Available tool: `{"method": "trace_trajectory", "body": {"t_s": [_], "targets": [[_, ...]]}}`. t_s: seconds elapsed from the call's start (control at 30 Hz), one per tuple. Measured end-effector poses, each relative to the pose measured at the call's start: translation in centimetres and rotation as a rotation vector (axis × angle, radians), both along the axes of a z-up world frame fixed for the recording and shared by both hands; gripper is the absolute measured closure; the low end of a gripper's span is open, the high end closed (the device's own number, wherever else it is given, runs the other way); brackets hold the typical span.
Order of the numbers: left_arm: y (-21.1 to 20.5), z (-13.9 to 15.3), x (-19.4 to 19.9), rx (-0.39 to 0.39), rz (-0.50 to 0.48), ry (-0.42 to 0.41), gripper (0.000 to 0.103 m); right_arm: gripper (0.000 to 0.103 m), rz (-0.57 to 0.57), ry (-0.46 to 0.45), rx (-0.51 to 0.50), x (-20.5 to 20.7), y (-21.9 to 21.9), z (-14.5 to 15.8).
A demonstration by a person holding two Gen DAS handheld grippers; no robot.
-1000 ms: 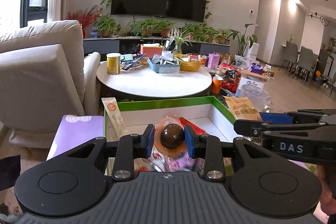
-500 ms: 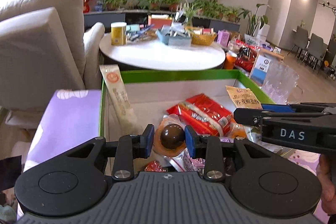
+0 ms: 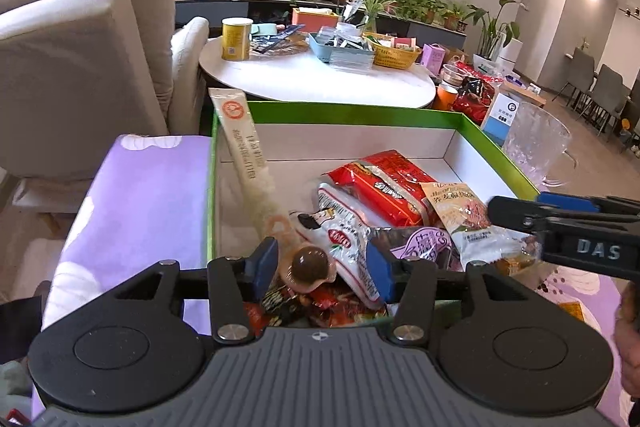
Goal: Organize snacks
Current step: 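Carry chocolate ball and biscuit bag into the green box and open both tools, then grasp the black wrapped bar with left tool while right tool grasps pink pouch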
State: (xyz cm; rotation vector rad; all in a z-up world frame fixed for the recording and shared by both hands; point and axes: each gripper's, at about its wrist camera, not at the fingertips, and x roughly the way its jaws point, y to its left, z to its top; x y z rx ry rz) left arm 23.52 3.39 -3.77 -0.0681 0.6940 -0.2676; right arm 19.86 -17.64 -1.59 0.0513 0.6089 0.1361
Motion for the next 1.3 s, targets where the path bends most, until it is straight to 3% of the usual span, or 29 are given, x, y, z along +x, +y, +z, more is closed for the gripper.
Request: {"method": "trace_trajectory", "body": {"t_s": [0.33,0.47,0.57,0.83,1.3], "targets": [[0.3,1.7,-4.7,-0.041,-0.031,-0.034,0.052,0.042,-0.024,-0.007,0.004,-3.5,-2.0,0.8],[-0.8,1.2,-6.7,0.009,-0.094,-0.041,0.052,0.042,-0.016,0.004,0.040,-5.1,-3.0,0.7],[-0.9,0.5,-7.5,0.034,-0.088,-0.032,0.052,0.042,0.057,0.016,0.054,-6.3,-2.6,0.4],[1.2,-2.1,-7.9,0.049,-0.028,0.054,0.052,0.042,0.269,0.041,-0.037,-8.2,0.9,-1.9],[2.8,-3.6,-6.8,0.024,-0.005,0.088,0.052,0.042,0.363,0.157,-0.125,-5.1,4.1,-5.6]]}}
